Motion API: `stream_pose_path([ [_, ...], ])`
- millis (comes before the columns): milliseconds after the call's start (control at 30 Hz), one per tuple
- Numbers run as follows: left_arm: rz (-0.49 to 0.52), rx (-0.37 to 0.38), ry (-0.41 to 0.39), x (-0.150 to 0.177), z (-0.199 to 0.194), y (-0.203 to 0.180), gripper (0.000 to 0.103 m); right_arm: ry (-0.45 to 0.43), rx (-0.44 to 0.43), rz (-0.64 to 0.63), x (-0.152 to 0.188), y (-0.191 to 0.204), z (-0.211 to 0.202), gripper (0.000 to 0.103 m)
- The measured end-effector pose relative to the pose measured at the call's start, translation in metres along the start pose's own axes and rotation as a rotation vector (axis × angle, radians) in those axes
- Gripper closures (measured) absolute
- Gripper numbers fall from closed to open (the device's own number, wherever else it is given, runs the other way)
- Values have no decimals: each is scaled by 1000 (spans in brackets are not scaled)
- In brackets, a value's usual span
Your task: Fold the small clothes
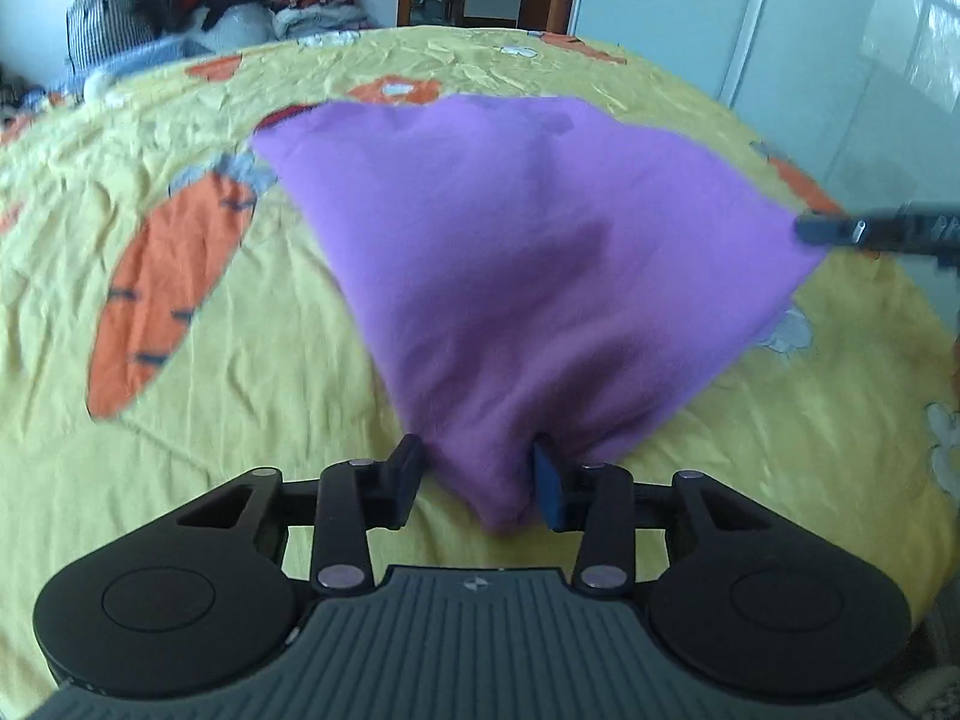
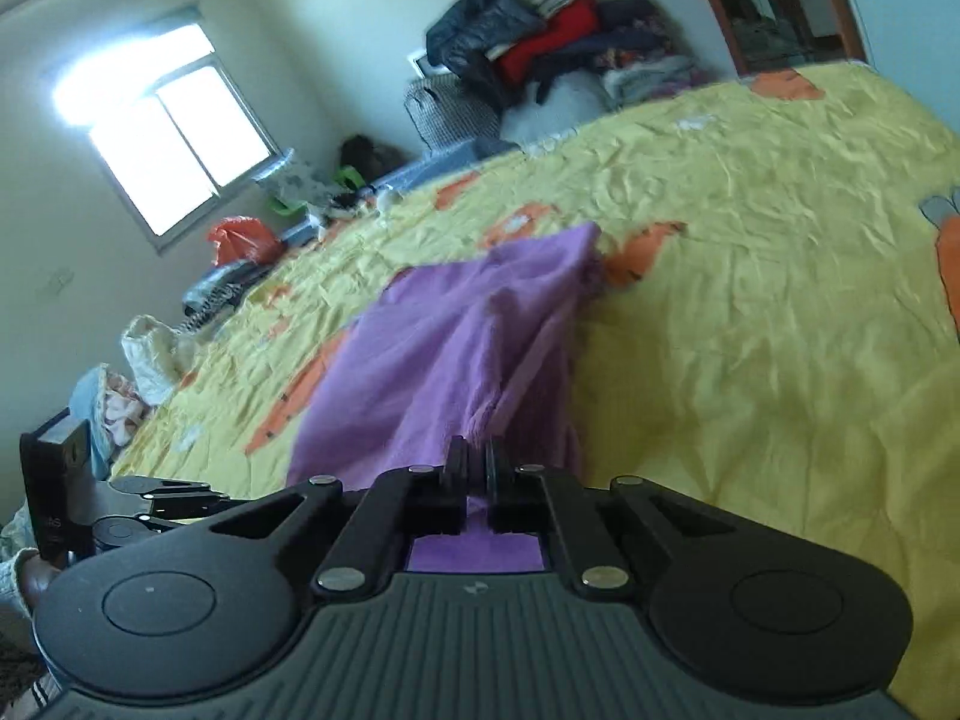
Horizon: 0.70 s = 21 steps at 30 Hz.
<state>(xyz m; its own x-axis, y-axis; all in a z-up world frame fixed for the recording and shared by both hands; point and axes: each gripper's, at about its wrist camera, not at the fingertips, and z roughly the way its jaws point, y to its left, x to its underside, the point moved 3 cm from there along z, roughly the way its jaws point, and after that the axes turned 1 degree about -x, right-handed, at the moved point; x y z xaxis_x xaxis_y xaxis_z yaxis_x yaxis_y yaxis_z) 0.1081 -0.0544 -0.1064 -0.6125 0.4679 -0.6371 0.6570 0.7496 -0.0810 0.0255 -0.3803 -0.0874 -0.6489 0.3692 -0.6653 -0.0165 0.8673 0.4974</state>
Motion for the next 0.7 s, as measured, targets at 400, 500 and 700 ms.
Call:
stream_pose_path([
  [400,124,38,-155,-76,-25,-38,23,-71,-120,199,-59,-46,38,77],
  [500,151,28,-141,-94,5,-42,23,-47,-208,337,-64,-67,64,78],
  [700,212,10,-62,-92,54,-40,22,20,-248,476,-53,-82,91,78],
])
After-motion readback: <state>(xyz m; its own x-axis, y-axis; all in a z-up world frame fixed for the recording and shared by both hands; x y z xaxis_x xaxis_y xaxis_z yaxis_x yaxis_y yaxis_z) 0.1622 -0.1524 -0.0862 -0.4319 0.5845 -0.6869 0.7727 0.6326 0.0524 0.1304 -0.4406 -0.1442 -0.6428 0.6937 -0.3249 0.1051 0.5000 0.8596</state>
